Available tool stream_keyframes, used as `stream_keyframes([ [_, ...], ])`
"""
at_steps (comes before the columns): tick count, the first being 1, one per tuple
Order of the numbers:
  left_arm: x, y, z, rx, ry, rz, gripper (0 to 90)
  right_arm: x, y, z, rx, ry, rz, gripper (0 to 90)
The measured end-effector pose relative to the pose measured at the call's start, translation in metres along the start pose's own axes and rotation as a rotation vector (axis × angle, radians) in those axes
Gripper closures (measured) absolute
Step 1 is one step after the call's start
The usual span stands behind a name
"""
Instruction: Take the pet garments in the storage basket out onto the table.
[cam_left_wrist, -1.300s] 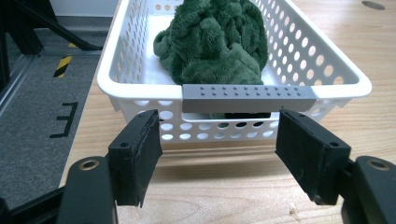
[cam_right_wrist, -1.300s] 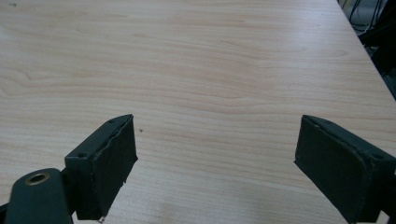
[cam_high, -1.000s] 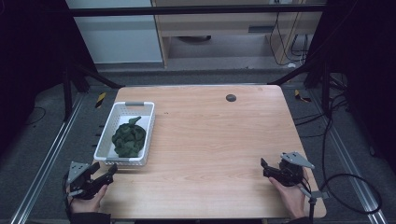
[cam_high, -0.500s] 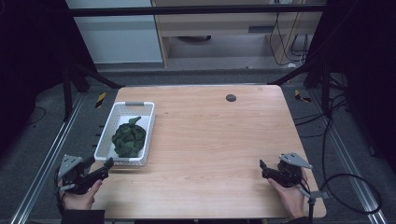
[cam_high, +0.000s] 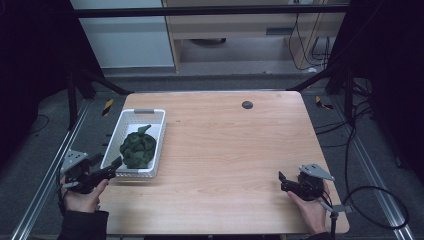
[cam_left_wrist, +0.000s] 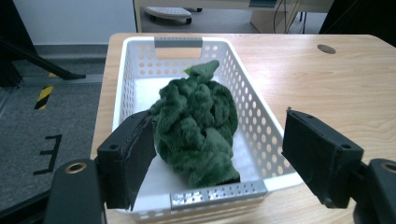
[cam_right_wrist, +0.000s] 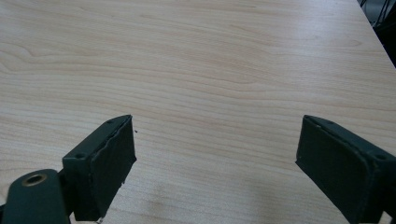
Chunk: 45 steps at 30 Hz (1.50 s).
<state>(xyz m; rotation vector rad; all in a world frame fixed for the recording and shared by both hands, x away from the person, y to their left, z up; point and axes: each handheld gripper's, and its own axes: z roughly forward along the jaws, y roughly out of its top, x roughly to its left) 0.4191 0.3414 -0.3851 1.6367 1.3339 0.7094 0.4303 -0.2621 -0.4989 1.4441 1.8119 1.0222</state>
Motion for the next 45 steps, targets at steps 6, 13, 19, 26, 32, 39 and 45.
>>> stream_keyframes([
  [6,0.001,0.012,0.005,0.001,0.002,0.015,24.3,0.000,0.000,0.000,-0.003,-0.004,-0.005,11.4],
  [13,0.002,0.025,0.013,0.015,0.005,0.030,24.3,0.000,0.000,0.001,0.002,-0.003,-0.004,11.3],
  [19,0.001,0.033,0.021,0.035,0.008,0.058,24.3,0.000,0.000,0.001,0.002,-0.004,-0.008,11.3],
  [26,0.001,0.047,0.034,0.051,0.019,0.082,24.5,0.000,0.000,0.001,0.003,-0.001,-0.008,11.2],
  [32,0.004,0.054,0.043,0.069,0.027,0.084,24.8,0.000,0.000,0.001,0.005,-0.003,-0.009,11.1],
  [39,0.009,0.058,0.057,0.118,0.033,0.096,24.7,0.001,-0.001,0.002,0.010,-0.001,-0.015,11.0],
  [45,0.011,0.060,0.072,0.162,0.041,0.108,25.3,0.001,-0.001,0.003,0.017,0.004,-0.020,11.0],
])
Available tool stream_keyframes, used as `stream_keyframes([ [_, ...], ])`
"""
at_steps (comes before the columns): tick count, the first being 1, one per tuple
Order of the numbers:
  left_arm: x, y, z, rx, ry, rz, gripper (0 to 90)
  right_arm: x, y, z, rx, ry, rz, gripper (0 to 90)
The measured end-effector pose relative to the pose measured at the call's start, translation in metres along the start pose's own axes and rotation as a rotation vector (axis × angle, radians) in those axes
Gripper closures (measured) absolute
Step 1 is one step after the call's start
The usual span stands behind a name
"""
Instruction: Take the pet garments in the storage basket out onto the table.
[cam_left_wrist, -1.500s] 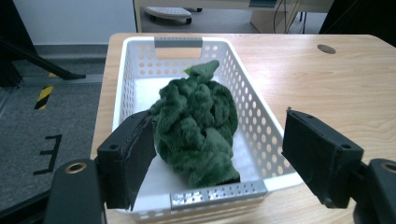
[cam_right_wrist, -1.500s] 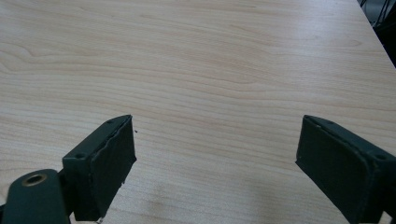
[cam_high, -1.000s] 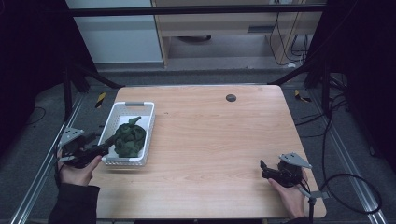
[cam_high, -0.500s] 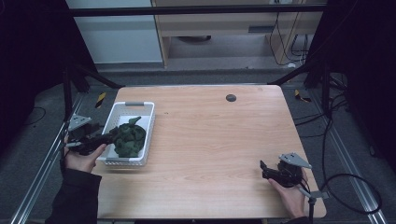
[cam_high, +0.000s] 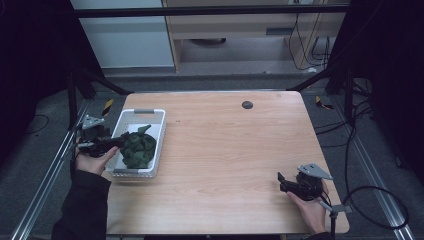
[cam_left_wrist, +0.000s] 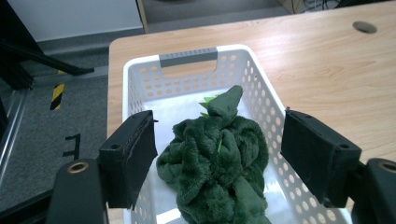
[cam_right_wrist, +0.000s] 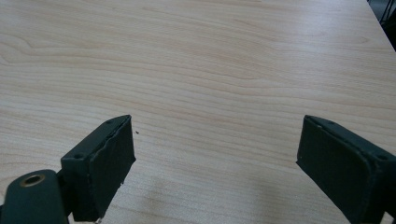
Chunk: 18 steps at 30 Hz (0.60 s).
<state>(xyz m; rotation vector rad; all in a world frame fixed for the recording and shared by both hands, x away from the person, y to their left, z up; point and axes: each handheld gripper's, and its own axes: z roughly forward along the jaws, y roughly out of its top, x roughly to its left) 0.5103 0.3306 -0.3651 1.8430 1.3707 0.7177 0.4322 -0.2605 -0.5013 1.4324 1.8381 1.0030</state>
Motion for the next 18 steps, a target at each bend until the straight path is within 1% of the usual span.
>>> stream_keyframes([
  [5,-0.001,0.006,0.010,0.041,0.002,0.032,25.1,0.000,0.000,0.001,0.008,0.005,0.002,10.7],
  [11,0.000,0.011,0.023,0.088,0.006,0.043,24.7,0.001,-0.001,0.001,0.011,0.009,-0.004,10.5],
  [18,0.002,0.011,0.035,0.140,-0.007,0.051,22.8,0.002,-0.001,0.002,0.016,0.013,-0.012,10.5],
])
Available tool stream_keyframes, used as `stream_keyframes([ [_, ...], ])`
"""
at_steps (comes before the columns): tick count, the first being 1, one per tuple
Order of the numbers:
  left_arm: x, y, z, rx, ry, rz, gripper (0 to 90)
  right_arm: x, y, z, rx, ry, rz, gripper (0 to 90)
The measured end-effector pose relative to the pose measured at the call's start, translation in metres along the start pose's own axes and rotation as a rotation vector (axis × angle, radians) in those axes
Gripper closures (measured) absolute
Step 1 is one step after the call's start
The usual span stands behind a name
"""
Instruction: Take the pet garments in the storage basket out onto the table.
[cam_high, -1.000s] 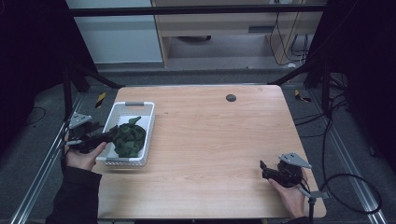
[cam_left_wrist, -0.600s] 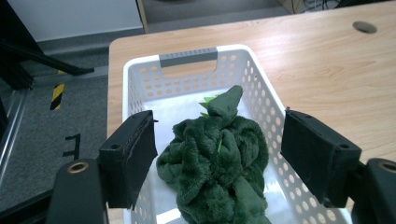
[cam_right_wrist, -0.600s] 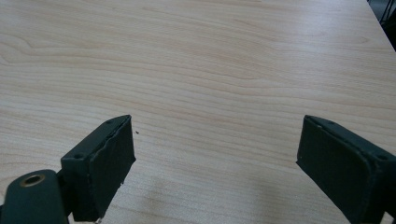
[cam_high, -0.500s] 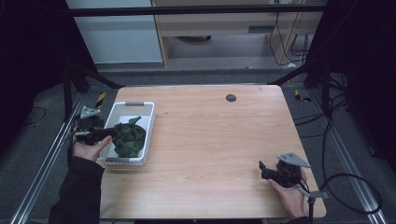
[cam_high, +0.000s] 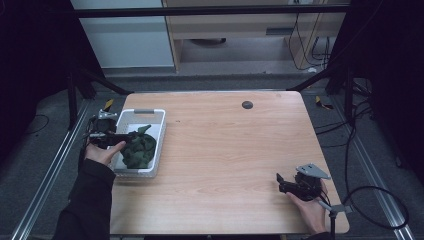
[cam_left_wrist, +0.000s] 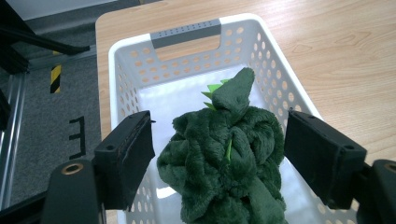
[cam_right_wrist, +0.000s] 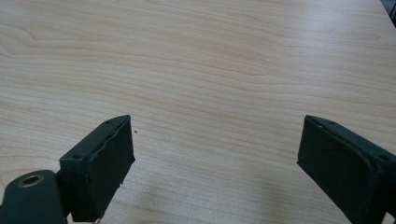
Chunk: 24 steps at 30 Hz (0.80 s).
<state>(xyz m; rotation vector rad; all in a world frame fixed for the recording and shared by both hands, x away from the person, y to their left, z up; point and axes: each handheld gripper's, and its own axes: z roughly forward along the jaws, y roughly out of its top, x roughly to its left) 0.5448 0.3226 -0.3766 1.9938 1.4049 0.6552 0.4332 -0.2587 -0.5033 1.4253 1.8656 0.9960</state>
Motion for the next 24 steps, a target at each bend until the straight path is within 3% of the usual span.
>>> stream_keyframes([
  [24,0.001,-0.003,0.036,0.168,-0.012,0.020,20.2,0.001,0.000,0.001,0.014,0.008,-0.005,10.4],
])
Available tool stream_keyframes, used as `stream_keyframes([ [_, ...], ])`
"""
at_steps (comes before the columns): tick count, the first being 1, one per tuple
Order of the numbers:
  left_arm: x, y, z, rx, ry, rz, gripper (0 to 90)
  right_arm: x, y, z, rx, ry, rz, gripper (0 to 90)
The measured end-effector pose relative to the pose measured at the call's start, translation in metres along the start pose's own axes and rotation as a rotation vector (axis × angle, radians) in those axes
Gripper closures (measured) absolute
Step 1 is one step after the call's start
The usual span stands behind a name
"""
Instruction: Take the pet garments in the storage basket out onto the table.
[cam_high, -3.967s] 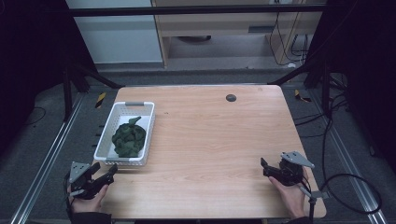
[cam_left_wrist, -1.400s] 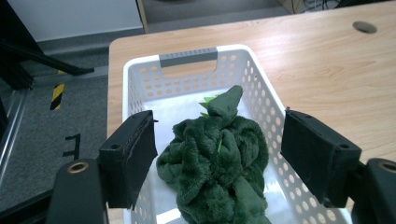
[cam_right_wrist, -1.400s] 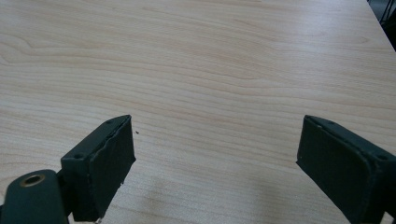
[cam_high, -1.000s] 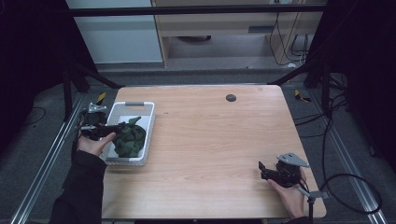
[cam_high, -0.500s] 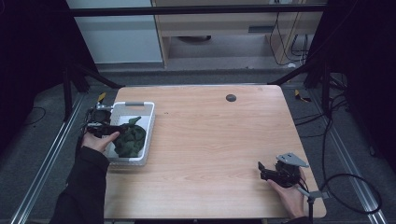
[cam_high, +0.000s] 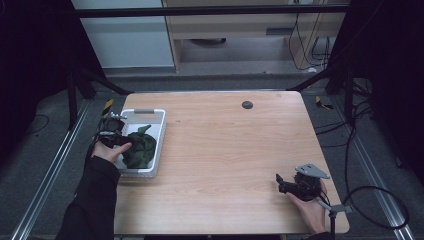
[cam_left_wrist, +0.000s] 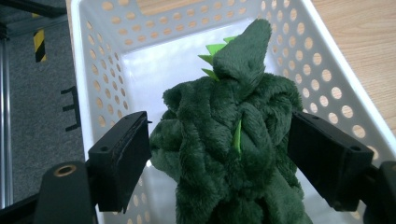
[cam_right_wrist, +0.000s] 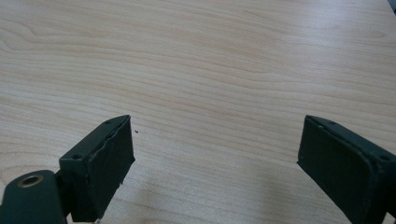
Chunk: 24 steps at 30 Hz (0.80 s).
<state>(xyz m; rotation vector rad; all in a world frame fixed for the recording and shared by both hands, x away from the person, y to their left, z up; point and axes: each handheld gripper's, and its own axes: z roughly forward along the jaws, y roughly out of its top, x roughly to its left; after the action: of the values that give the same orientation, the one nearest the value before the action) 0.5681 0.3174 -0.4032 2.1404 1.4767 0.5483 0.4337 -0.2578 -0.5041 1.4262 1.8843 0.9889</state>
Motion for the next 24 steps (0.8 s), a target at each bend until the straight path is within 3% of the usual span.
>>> stream_keyframes([
  [12,0.000,0.000,0.012,0.080,-0.008,0.010,23.2,0.001,0.000,0.001,0.011,0.002,-0.005,9.8],
  [24,0.001,0.000,0.022,0.131,-0.025,0.003,36.9,0.001,-0.001,0.002,0.015,0.004,-0.010,9.5],
])
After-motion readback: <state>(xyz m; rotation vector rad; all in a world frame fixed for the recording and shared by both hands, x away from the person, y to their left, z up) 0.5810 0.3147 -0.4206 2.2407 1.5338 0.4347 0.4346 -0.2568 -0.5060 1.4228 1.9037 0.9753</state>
